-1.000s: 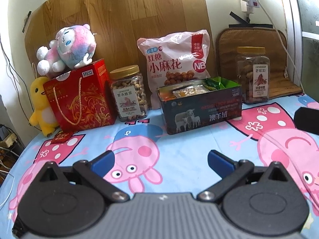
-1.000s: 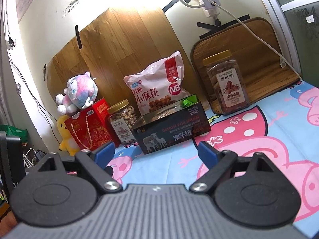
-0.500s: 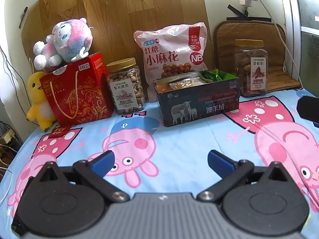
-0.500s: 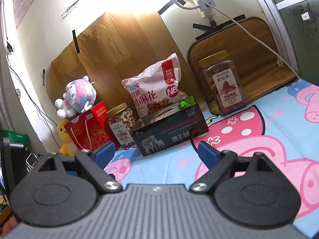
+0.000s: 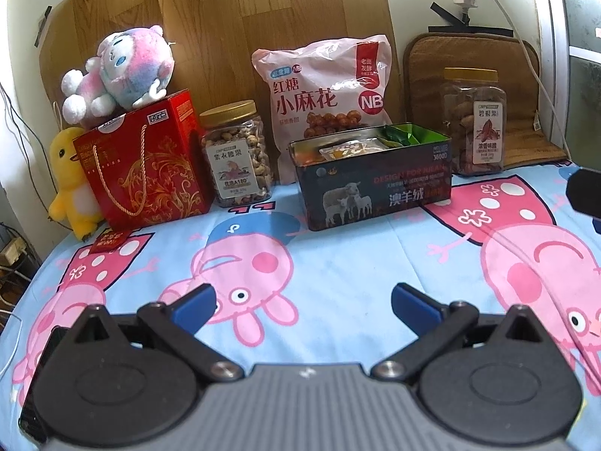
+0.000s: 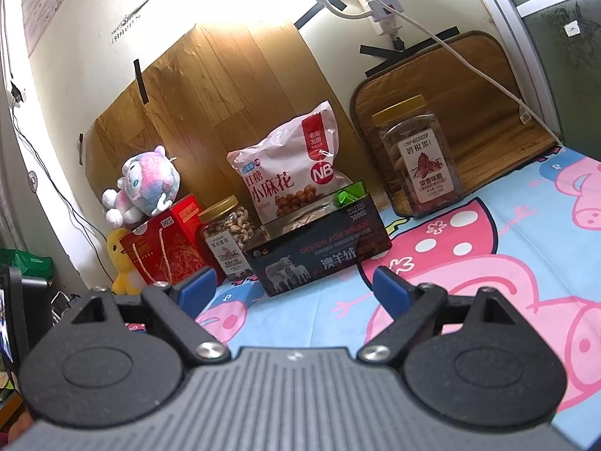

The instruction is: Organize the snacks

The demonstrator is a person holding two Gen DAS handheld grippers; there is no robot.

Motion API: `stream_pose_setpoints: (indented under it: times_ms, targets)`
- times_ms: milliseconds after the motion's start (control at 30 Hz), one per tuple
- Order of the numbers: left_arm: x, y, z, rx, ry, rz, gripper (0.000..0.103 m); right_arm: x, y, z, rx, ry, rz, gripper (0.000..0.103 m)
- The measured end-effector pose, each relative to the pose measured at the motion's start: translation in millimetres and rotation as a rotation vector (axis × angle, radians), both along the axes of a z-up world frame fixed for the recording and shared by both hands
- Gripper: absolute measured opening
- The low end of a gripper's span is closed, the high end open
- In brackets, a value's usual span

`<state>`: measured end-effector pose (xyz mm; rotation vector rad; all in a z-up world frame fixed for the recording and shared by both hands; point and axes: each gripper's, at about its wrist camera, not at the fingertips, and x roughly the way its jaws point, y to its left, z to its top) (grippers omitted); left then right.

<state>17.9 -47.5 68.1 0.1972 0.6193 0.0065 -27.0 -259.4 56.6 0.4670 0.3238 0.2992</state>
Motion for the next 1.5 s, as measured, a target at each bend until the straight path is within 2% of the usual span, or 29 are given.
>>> stream_pose_setpoints:
  times_ms: [200, 867, 1500]
  targets:
    - [0.9, -0.4, -2.9, 0.009, 0.020, 0.007, 0.103, -0.8, 0.3, 0.3, 0.001, -0.003, -0.002, 0.092]
    - [1.9, 6.3, -1.2, 0.019, 0.006, 0.051, 0.103, -2.6, -0.7, 1.2, 0.002, -0.009, -0.007, 0.092]
    - [3.6, 10.9, -1.4, -0.006, 0.024, 0.065, 0.103, -3.6, 3.8, 2.2, -0.003, -0.010, 0.002, 0.092]
